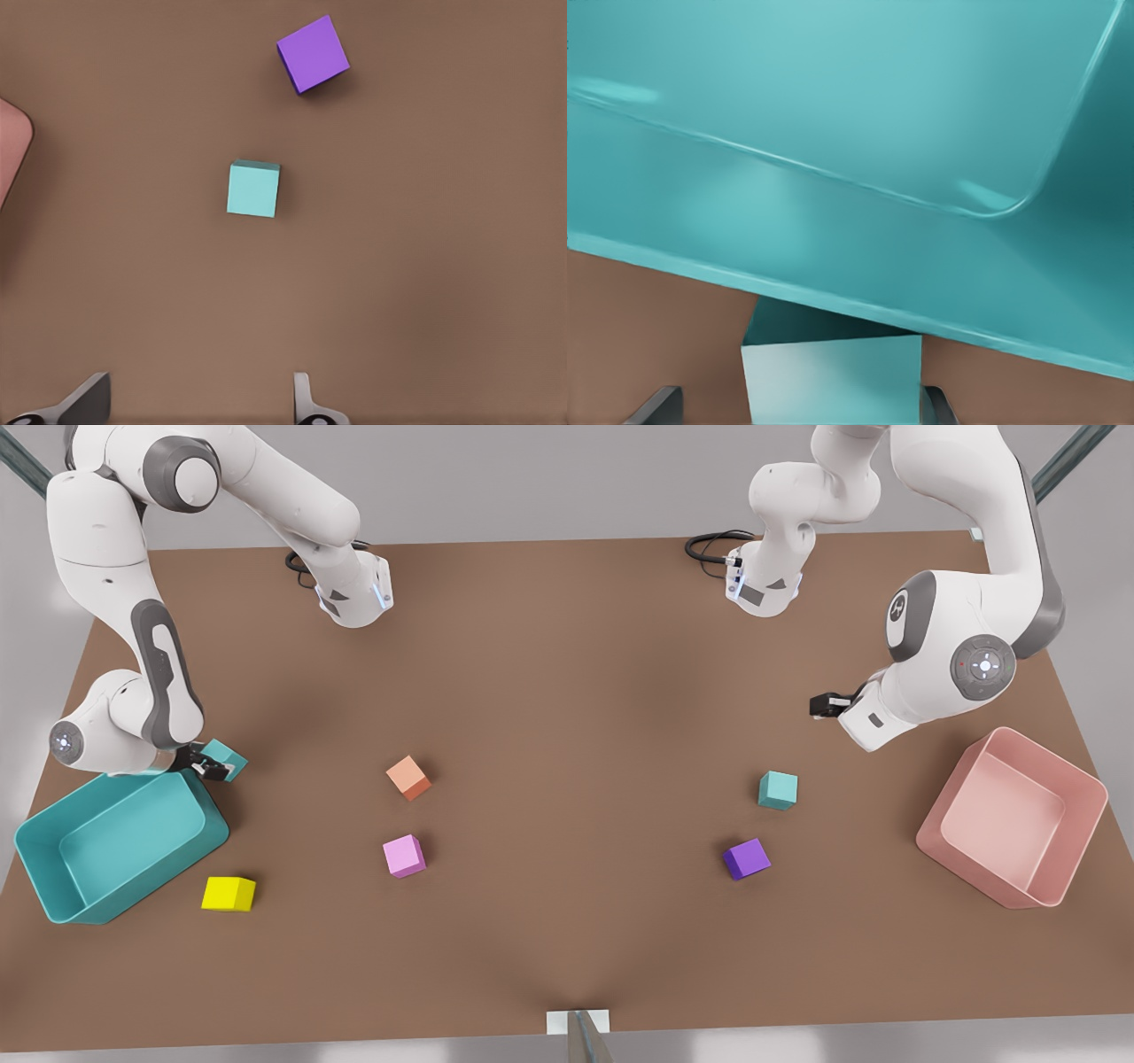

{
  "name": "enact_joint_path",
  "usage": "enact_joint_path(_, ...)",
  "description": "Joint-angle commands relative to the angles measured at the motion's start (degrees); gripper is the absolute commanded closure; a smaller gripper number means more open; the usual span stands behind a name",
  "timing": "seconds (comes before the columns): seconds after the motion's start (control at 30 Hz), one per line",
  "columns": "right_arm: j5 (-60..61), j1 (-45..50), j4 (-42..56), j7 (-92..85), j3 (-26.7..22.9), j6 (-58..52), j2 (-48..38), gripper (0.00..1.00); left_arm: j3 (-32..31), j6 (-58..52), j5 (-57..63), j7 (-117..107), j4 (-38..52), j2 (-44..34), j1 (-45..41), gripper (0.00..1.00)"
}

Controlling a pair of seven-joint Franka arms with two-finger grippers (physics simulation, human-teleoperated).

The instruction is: Stack the two blue cubes on top of each other

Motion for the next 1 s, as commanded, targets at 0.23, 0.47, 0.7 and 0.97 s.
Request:
enact_joint_path(0.23, 0.1, 0.0, 0.9, -0.5, 0.0, 0.0, 0.7, 0.0, 0.0, -0.6, 0.0, 0.3, 0.0, -0.1, 0.0, 0.0)
enact_joint_path(0.47, 1.1, -0.6, 1.5, -1.8, 0.0, 0.0, 1.0, 0.0, 0.0, -0.6, 0.0, 0.3, 0.0, 0.0, 0.0, 0.0)
enact_joint_path(0.7, 1.1, -0.6, 1.6, -2.1, 0.0, 0.2, 1.9, 0.0, 0.0, -0.6, 0.0, 0.3, 0.0, 0.1, 0.1, 0.0)
enact_joint_path(0.97, 1.2, -1.3, 1.6, -3.0, 0.0, 0.9, 2.9, 0.0, 0.0, -0.9, 0.0, 0.2, -0.1, 0.4, 0.0, 0.0)
